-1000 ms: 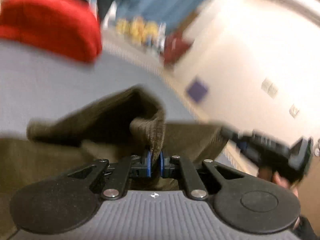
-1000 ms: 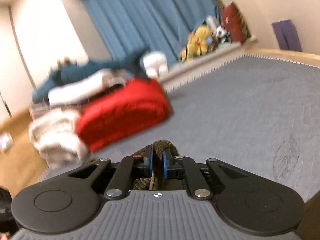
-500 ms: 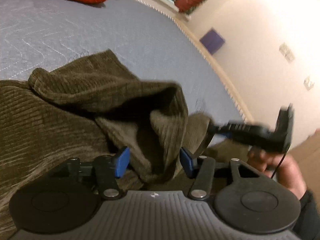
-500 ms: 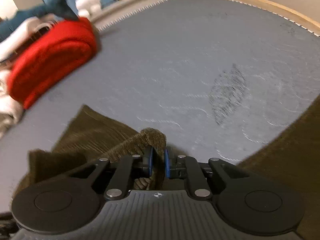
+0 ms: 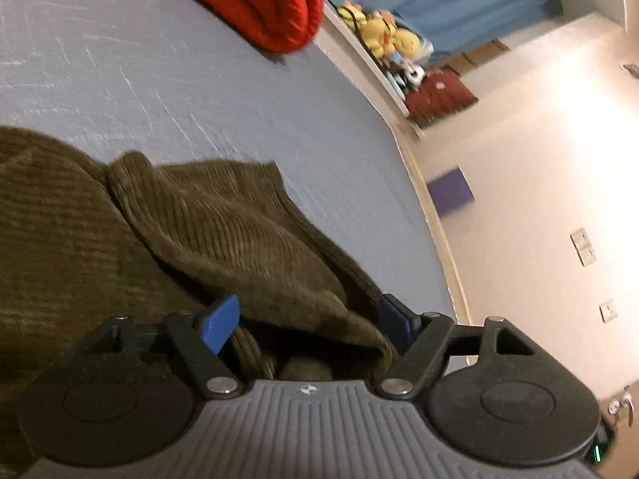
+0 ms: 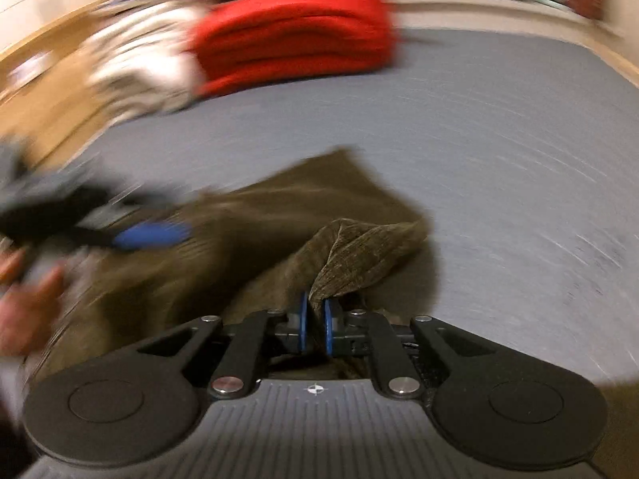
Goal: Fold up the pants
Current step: 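Pull the cuffs apart to straighten both legs with both tools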
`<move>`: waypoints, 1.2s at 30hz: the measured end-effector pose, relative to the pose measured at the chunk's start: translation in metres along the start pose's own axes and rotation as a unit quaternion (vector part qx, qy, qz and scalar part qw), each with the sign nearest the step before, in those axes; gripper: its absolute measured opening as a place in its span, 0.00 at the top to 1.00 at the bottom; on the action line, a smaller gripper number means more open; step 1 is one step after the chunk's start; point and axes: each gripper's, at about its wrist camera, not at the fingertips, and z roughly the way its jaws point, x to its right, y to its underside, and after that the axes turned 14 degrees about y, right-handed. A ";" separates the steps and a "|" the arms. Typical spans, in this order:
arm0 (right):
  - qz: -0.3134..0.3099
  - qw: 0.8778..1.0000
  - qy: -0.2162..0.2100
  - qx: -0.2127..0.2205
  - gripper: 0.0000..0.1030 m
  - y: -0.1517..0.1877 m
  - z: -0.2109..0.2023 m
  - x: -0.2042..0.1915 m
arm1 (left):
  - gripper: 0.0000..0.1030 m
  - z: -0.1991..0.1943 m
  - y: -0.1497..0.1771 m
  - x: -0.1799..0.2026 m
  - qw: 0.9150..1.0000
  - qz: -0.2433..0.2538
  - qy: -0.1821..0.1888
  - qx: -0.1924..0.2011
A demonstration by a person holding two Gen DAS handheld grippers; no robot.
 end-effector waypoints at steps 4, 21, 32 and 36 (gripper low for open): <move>-0.091 0.993 -0.071 0.020 0.92 0.012 -0.010 -0.027 | 0.22 0.013 -0.001 0.000 0.999 -0.007 -0.010 -0.035; -0.016 0.986 -0.150 0.069 0.57 0.000 -0.034 0.029 | 0.92 0.007 0.006 0.075 0.951 0.273 -0.136 0.060; 0.259 0.963 -0.071 0.032 0.44 -0.031 0.051 0.095 | 0.92 0.009 0.031 0.076 0.940 0.317 -0.121 0.019; 0.201 0.977 -0.063 -0.028 0.43 -0.036 0.086 0.070 | 0.92 0.005 0.035 0.076 0.938 0.329 -0.113 0.007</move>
